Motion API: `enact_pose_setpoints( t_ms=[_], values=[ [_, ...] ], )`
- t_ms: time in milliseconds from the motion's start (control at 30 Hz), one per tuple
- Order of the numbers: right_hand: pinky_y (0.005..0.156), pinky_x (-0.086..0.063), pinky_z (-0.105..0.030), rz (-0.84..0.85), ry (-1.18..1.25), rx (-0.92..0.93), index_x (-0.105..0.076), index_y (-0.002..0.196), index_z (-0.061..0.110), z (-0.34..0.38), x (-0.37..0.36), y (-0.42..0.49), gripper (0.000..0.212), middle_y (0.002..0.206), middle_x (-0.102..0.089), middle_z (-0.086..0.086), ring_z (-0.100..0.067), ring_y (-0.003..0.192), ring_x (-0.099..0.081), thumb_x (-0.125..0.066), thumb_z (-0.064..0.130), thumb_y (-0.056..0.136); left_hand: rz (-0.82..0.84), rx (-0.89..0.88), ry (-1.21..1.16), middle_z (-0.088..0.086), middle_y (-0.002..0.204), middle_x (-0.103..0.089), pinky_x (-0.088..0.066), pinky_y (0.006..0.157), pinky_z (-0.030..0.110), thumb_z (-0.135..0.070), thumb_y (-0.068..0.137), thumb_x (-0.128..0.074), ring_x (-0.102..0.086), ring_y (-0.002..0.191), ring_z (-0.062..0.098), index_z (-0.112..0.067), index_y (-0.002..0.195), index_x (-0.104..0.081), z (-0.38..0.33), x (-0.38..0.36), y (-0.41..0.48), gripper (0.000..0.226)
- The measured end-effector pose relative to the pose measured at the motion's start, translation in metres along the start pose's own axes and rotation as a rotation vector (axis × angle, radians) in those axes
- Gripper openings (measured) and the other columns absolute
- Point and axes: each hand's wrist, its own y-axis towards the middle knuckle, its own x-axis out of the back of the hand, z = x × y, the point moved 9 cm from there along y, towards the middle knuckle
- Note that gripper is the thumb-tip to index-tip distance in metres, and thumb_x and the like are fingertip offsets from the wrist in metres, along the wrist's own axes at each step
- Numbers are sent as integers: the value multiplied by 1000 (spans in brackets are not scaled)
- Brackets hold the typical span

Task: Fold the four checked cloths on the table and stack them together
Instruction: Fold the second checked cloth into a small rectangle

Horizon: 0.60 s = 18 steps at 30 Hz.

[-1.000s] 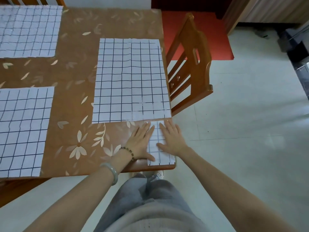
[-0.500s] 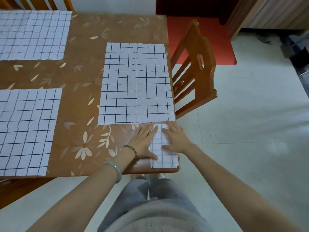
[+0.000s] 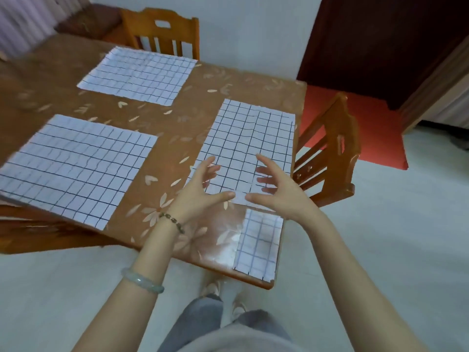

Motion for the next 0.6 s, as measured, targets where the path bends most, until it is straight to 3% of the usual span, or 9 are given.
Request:
enact_pose_setpoints(
  t_ms=[100,200,367,467,600],
  values=[
    [100,-46,-26,-10,203,116,-27,145,39,27,-9,-7,93,143,-37,8,-7,125,-46,-81,15,74,-147,-65,-141,-4,143,-42,-37,106,25,-35,62,-87,-45,129,5,-36,146,-15,-19,27,-30,111],
    [101,-46,-28,37,322,183,-24,148,37,45,-25,-10,98,145,-35,6,-9,129,-45,-81,10,72,-263,-126,-164,-6,144,-39,-40,105,26,-41,58,-85,-46,128,4,-43,143,-8,-36,49,-64,115],
    [106,-42,-31,178,340,282,-23,145,39,79,-66,-16,104,143,-40,5,-5,127,-47,-82,18,62,-456,-132,-176,-9,143,-38,-42,103,25,-61,50,-83,-47,127,2,-43,144,-6,-38,83,-119,123],
    [103,-41,-23,265,290,332,-24,142,44,99,-94,-20,102,143,-43,7,2,125,-47,-83,20,62,-554,-117,-173,-6,145,-39,-43,104,28,-53,52,-85,-48,126,3,-39,147,-7,-33,105,-152,124],
    [95,-41,-9,365,262,389,-21,150,32,126,-133,-24,105,146,-42,2,-2,129,-45,-83,13,67,-696,-113,-172,-11,141,-41,-44,103,29,-41,57,-83,-50,124,2,-43,145,-10,-27,139,-194,114]
  ],
)
